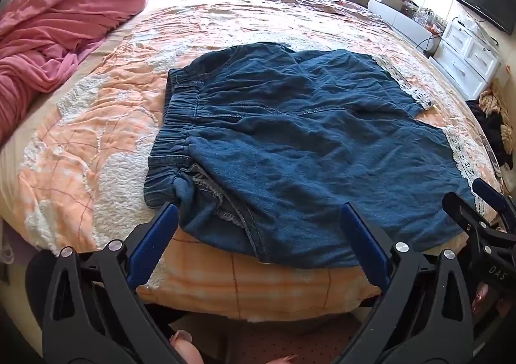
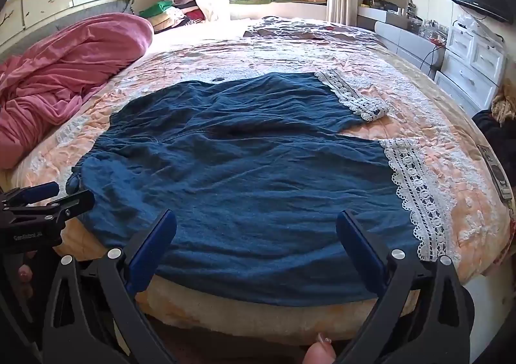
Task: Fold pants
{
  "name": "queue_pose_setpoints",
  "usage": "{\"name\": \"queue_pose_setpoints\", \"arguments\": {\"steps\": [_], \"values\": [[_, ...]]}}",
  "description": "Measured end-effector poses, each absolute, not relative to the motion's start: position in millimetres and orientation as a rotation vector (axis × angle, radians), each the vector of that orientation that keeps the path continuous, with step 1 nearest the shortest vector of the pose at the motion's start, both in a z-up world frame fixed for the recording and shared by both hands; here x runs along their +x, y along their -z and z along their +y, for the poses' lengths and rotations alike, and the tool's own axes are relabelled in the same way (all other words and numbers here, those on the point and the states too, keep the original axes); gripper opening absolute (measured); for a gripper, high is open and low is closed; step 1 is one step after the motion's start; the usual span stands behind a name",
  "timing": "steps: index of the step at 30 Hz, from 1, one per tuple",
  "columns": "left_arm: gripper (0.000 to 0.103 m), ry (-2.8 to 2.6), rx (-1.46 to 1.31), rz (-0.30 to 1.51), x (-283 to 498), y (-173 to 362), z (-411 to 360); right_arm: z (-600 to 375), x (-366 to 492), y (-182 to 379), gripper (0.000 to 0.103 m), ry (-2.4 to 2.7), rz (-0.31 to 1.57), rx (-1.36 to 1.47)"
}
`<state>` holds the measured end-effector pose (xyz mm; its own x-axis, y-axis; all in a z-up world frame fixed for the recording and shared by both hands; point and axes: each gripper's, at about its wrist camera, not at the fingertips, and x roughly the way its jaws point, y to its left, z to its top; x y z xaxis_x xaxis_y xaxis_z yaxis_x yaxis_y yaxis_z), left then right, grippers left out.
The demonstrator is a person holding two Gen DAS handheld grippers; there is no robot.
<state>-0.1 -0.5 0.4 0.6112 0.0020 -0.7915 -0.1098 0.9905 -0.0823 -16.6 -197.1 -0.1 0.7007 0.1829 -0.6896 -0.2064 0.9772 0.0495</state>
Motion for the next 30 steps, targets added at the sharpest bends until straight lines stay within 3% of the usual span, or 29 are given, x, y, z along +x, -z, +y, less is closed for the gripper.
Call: {"name": "queue_pose_setpoints", "arguments": {"steps": [30], "values": [[0.094, -0.060, -0.100, 0.890, -1.6, -7.2, -7.2, -203.0, -27.4, -4.9, 0.099, -0.168, 0.760, -0.059]]}}
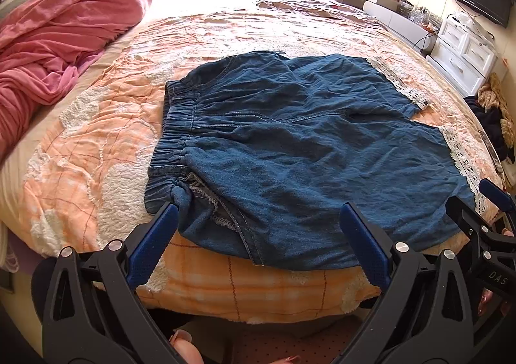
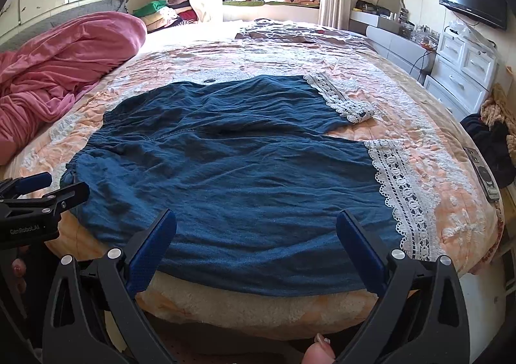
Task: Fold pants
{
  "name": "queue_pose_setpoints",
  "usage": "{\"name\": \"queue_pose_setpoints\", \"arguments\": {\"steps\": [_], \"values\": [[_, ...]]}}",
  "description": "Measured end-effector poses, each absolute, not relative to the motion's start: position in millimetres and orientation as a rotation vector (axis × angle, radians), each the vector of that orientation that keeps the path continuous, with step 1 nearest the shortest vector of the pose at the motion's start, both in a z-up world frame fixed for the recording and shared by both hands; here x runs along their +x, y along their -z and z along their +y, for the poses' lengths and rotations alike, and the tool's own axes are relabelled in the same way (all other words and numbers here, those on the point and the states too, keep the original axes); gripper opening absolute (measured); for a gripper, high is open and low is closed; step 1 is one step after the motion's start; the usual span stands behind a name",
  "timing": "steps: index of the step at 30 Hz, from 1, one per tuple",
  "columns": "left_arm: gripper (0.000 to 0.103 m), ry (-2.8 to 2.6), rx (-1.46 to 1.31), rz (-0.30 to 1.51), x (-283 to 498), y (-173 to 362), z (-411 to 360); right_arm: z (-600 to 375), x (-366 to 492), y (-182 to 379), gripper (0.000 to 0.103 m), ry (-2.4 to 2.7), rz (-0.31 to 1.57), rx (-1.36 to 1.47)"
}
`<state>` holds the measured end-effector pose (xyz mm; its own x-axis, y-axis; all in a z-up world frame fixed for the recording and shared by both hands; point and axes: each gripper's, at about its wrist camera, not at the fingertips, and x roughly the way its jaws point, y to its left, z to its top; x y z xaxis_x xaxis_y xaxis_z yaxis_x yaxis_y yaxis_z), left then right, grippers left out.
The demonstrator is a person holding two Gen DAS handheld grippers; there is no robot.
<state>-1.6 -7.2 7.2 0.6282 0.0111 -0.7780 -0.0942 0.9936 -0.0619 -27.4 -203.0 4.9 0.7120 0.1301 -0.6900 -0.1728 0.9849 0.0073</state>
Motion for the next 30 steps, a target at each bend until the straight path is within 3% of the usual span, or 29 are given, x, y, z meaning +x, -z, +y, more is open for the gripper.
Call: {"name": "queue_pose_setpoints", "arguments": {"steps": [30], "values": [[0.094, -0.072, -0.096, 0.890, -1.8, -9.6, -5.8, -201.2, -25.1, -5.3, 0.099, -0.177, 0.764, -0.060]]}}
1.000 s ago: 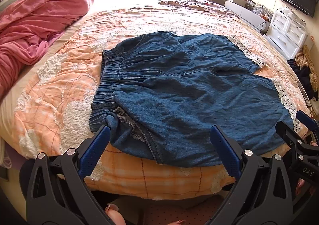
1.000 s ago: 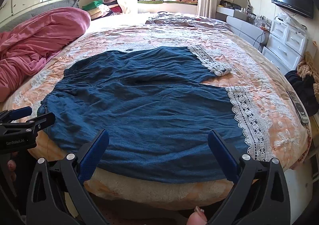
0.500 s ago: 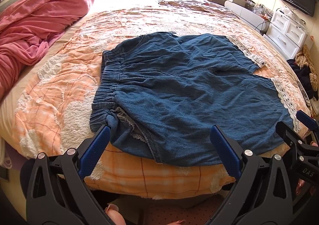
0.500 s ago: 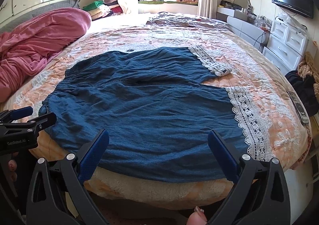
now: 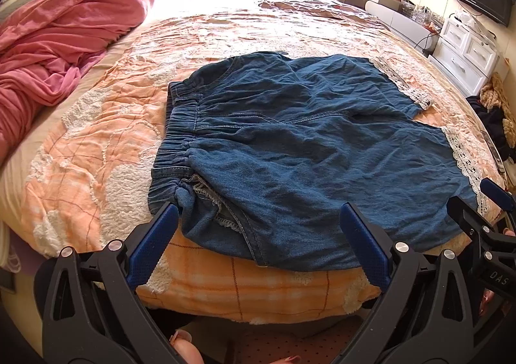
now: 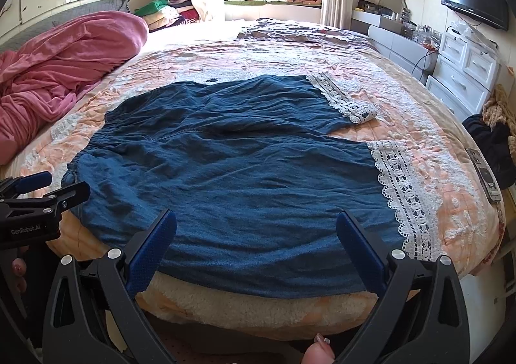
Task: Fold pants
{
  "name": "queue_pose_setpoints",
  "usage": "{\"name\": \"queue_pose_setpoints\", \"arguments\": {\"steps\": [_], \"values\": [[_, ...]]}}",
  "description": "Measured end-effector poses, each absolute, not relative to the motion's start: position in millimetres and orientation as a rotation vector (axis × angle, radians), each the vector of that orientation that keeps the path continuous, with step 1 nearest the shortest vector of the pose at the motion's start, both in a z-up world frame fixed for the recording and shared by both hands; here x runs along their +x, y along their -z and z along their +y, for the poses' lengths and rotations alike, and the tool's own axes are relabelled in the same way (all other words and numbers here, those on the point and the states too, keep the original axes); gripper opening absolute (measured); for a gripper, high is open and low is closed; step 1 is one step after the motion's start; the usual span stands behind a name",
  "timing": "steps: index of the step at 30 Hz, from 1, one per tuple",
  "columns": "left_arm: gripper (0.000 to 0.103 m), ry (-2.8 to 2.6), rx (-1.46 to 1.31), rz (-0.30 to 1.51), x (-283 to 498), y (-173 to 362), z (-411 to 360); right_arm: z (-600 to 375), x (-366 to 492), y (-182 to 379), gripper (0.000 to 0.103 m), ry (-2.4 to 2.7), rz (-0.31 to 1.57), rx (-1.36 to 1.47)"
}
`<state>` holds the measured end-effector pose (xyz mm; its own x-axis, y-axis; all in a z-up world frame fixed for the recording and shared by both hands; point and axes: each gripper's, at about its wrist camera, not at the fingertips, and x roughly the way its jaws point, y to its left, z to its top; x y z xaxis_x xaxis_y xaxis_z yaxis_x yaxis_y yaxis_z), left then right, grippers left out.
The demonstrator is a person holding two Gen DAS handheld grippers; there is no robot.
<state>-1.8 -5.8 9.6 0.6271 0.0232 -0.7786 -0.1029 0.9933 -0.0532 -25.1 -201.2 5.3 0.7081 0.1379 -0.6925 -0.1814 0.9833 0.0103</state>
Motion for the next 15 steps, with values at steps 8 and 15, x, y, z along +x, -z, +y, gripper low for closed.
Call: {"name": "queue_pose_setpoints", "arguments": {"steps": [8, 15], "values": [[0.094, -0.077, -0.093, 0.895, -0.2, -7.8, -4.5, -198.4, -21.1, -4.8, 0.099, -0.186, 0.768, -0.059], [0.094, -0.082, -0.098, 0.900, 2.6, -4.9, -2.1, -194.0, -16.4, -2.3, 0.099, -0.206, 0.774, -0.062]]}}
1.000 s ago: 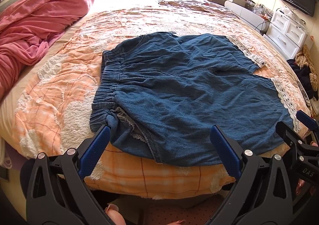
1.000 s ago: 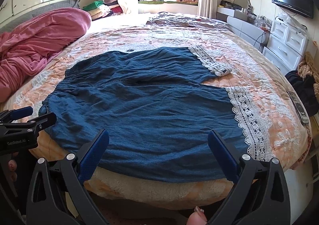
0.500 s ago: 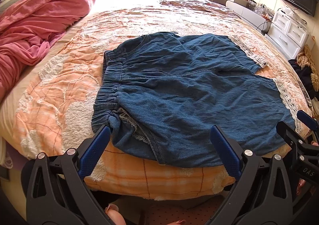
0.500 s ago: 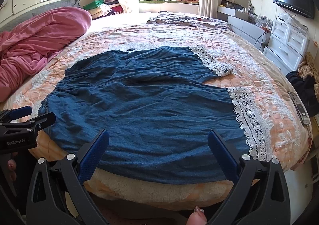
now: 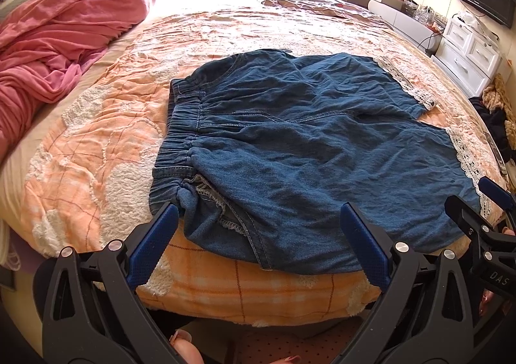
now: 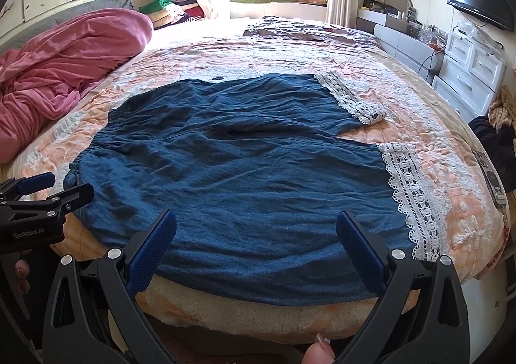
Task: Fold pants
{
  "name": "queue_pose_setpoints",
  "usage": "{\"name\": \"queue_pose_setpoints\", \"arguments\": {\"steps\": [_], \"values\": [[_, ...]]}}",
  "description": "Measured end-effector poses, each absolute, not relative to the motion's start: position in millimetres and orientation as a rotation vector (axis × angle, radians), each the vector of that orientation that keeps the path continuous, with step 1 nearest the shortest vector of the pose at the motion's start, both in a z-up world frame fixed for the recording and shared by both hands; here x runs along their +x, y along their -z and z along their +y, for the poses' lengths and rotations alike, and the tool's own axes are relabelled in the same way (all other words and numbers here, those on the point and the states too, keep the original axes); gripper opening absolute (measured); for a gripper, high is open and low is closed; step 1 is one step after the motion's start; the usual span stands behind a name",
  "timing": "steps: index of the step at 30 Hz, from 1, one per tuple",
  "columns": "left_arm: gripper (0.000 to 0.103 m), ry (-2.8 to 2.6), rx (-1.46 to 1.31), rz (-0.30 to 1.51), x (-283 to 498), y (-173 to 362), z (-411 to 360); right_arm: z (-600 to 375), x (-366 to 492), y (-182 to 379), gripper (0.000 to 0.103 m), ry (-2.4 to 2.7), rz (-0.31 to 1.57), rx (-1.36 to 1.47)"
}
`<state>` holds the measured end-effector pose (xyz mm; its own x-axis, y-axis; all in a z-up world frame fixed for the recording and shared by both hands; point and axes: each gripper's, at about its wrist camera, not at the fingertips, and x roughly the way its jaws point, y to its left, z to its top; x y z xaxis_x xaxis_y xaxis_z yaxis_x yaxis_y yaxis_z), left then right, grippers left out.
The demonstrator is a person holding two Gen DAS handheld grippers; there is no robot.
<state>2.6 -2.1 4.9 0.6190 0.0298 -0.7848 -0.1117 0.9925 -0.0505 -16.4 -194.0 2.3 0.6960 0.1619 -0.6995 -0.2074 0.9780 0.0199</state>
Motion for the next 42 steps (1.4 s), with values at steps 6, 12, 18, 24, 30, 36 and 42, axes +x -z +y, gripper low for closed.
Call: {"name": "queue_pose_setpoints", "arguments": {"steps": [6, 12, 18, 24, 30, 36, 42], "values": [[0.094, -0.085, -0.097, 0.908, 10.9, -2.5, 3.1, -186.9, -3.0, -3.5, 0.099, -0.239, 0.773, -0.070], [0.094, -0.090, -0.123, 0.915, 39.5, -2.1, 29.8, -174.1, 33.5, -12.2, 0.099, -0.337, 0.775, -0.064], [0.094, -0.133, -0.114, 0.955, 96.7, 5.6, 74.7, -148.1, 91.8, -16.5, 0.099, -0.472, 0.822, -0.093], [0.094, -0.091, -0.124, 0.971, 155.5, 17.8, 111.0, -118.4, 162.7, -16.6, 0.099, -0.553, 0.814, -0.198], [0.073, 0.012, -0.114, 0.986, 193.5, 33.2, 121.9, -81.4, 239.7, -12.2, 0.099, -0.683, 0.848, -0.292], [0.041, 0.061, -0.027, 0.985, 213.2, 45.4, 119.7, -41.0, 295.9, 8.4, 0.099, -0.795, 0.910, -0.450], [0.031, 0.113, -0.011, 0.932, 202.4, 38.8, 123.1, -5.8, 312.5, 28.8, 0.099, -0.913, 0.932, -0.643]]}}
